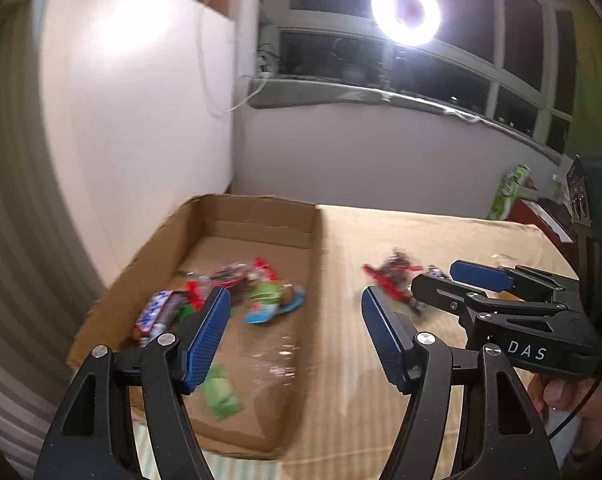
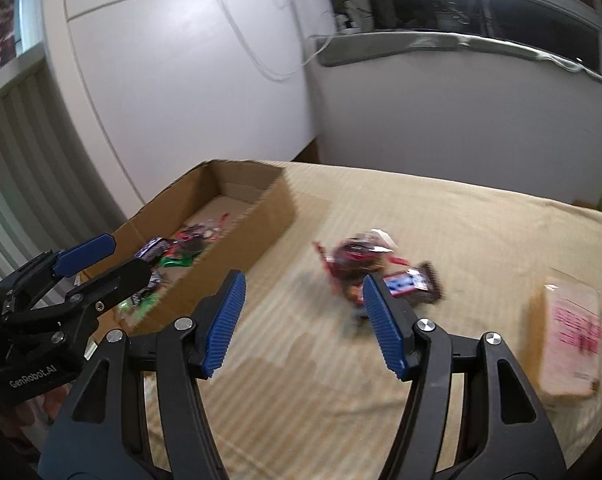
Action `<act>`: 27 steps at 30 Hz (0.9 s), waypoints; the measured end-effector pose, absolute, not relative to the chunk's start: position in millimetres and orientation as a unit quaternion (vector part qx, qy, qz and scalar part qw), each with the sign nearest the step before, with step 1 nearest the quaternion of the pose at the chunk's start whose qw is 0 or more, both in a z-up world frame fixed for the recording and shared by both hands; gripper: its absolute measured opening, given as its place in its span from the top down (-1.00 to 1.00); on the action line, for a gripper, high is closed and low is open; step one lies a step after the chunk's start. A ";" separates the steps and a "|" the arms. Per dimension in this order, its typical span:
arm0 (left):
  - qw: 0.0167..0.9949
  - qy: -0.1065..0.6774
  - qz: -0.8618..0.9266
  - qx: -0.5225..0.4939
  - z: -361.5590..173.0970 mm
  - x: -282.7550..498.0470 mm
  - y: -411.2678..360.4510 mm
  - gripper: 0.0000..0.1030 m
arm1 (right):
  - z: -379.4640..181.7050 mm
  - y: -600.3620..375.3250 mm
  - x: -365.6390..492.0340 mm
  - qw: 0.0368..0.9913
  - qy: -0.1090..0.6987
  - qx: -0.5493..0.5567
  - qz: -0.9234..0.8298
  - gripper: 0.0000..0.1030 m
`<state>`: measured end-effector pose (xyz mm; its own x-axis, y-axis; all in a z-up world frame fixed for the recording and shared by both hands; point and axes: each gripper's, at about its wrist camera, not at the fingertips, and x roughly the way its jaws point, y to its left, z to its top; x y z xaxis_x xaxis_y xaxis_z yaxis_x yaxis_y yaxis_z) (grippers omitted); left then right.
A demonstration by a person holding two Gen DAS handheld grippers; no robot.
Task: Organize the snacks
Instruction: 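Move both open tools back toward the Snickers bar and red cake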
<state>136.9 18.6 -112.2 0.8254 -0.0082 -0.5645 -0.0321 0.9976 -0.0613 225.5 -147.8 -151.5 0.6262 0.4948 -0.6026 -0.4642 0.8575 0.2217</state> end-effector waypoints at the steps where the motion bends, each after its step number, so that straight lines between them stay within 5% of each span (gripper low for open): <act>1: 0.955 0.295 0.001 -0.030 -111.1 138.2 11.8 -0.31 | -151.3 -153.8 224.5 0.903 0.340 0.025 0.263 -0.24; 27: 0.938 0.346 -0.019 0.000 -146.6 225.5 -51.3 -0.31 | -188.9 -201.2 280.6 0.890 0.399 0.032 0.217 -0.28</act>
